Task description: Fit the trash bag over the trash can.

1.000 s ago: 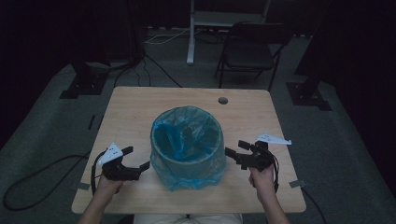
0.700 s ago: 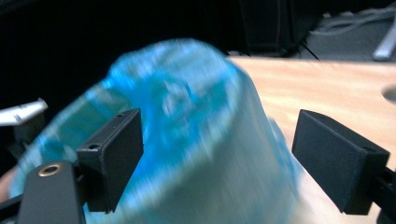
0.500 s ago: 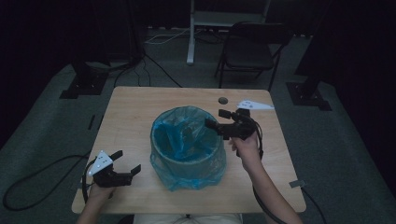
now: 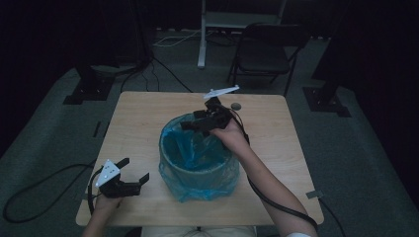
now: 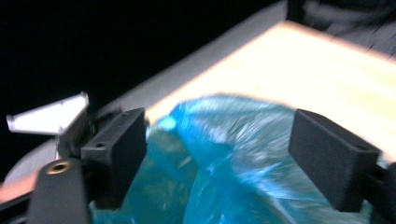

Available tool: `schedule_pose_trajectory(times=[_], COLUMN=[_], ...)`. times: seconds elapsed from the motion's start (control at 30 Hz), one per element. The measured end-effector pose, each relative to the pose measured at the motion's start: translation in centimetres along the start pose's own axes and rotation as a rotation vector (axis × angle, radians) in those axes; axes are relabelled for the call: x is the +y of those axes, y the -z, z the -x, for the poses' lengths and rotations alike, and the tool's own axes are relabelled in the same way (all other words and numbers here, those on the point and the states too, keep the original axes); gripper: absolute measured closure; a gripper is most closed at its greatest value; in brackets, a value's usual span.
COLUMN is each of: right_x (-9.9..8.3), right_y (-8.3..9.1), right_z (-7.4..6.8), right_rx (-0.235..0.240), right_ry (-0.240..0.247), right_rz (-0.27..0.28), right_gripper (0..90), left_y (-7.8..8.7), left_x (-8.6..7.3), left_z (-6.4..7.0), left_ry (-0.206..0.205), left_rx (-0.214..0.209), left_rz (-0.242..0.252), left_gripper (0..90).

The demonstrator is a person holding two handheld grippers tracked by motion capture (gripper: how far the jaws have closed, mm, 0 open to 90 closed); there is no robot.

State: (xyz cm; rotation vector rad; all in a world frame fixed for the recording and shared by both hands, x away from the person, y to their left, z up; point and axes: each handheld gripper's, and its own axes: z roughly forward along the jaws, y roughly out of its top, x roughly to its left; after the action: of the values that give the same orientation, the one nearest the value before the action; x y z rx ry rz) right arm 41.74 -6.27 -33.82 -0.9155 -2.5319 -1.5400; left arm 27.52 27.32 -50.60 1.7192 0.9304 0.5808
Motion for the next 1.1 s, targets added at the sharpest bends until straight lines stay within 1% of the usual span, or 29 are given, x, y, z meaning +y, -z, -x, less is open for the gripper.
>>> schedule_pose_trajectory(times=[0.03,0.07,0.1,0.13,0.17,0.2,0.27,0.3,0.33,0.37,0.4,0.43,0.47,0.5,0.53,0.6,0.63,0.7,0.73,0.77,0.8,0.87,0.9,1.0,1.07,1.1], right_x=[0.0,0.0,0.0,-0.1,-0.1,-0.1,0.0,0.1,0.0,0.0,-0.2,-0.5,-0.5,-0.8,-1.2,-1.5,-1.6,-1.5,-1.1,-0.9,-0.7,-0.1,0.1,0.6,0.8,0.8], right_y=[-0.7,-0.7,-2.5,-3.2,-3.9,-3.9,-5.2,-6.4,-6.8,-6.8,-7.6,-8.2,-8.2,-8.6,-9.0,-9.3,-9.3,-9.2,-8.6,-8.3,-7.9,-6.8,-6.3,-4.8,-3.7,-3.3], right_z=[0.1,0.1,0.4,0.5,0.7,0.7,1.1,1.5,1.7,1.7,1.9,1.9,1.9,1.8,1.8,1.8,1.7,1.7,1.6,1.5,1.5,1.5,1.5,1.4,1.2,1.2], right_rx=[0.006,0.006,0.033,0.031,0.015,0.015,-0.012,-0.022,-0.031,-0.031,-0.069,-0.097,-0.097,-0.116,-0.146,-0.168,-0.175,-0.174,-0.166,-0.162,-0.155,-0.133,-0.122,-0.099,-0.089,-0.082], right_ry=[0.008,0.008,0.003,-0.002,-0.005,-0.005,-0.003,0.005,0.024,0.024,0.032,0.055,0.055,0.077,0.106,0.134,0.137,0.134,0.134,0.129,0.116,0.092,0.090,0.072,0.064,0.065], right_rz=[-0.052,-0.052,-0.173,-0.210,-0.253,-0.253,-0.327,-0.405,-0.447,-0.447,-0.503,-0.549,-0.549,-0.576,-0.605,-0.631,-0.635,-0.633,-0.599,-0.577,-0.554,-0.492,-0.467,-0.420,-0.372,-0.355], right_gripper=[20.5,20.5,20.5,20.5,20.5,20.5,20.5,20.4,20.4,20.4,22.2,21.3,21.3,21.3,21.5,20.7,20.1,20.1,20.0,19.9,19.9,19.4,19.3,19.3,19.2,19.2], left_y=[0.1,0.1,0.2,0.3,0.3,0.3,0.4,0.4,0.4,0.4,0.5,0.5,0.5,0.5,0.7,0.7,0.8,0.8,0.8,0.8,0.8,0.7,0.7,0.8,0.7,0.8], left_x=[0.0,0.0,0.0,0.0,0.0,0.0,0.0,0.0,0.0,0.0,0.0,0.1,0.1,0.1,0.1,0.1,0.1,0.1,0.0,0.0,0.0,0.0,0.0,0.0,-0.1,-0.1], left_z=[-0.1,-0.1,-0.2,-0.3,-0.4,-0.4,-0.4,-0.3,-0.3,-0.3,-0.4,-0.4,-0.4,-0.4,-0.4,-0.4,-0.4,-0.4,-0.5,-0.5,-0.5,-0.5,-0.5,-0.5,-0.6,-0.6], left_ry=[0.005,0.005,0.009,0.012,0.012,0.012,0.010,0.005,0.004,0.004,0.002,0.000,0.000,0.000,-0.002,0.000,0.004,0.004,0.003,0.005,0.004,0.006,0.006,0.005,0.015,0.016], left_rx=[0.007,0.007,0.008,0.014,0.015,0.015,0.018,0.018,0.021,0.021,0.025,0.028,0.028,0.028,0.032,0.037,0.036,0.036,0.039,0.039,0.042,0.040,0.043,0.052,0.052,0.050], left_rz=[0.009,0.009,0.011,0.014,0.013,0.013,0.016,0.020,0.022,0.022,0.023,0.028,0.028,0.028,0.034,0.037,0.041,0.041,0.040,0.036,0.035,0.027,0.026,0.021,0.017,0.015], left_gripper=[0.2,0.2,0.2,0.2,0.2,0.2,0.2,0.2,0.2,0.2,0.2,0.2,0.2,0.2,0.2,0.2,0.2,0.2,0.2,0.2,0.2,0.2,0.2,0.2,0.2,0.2])
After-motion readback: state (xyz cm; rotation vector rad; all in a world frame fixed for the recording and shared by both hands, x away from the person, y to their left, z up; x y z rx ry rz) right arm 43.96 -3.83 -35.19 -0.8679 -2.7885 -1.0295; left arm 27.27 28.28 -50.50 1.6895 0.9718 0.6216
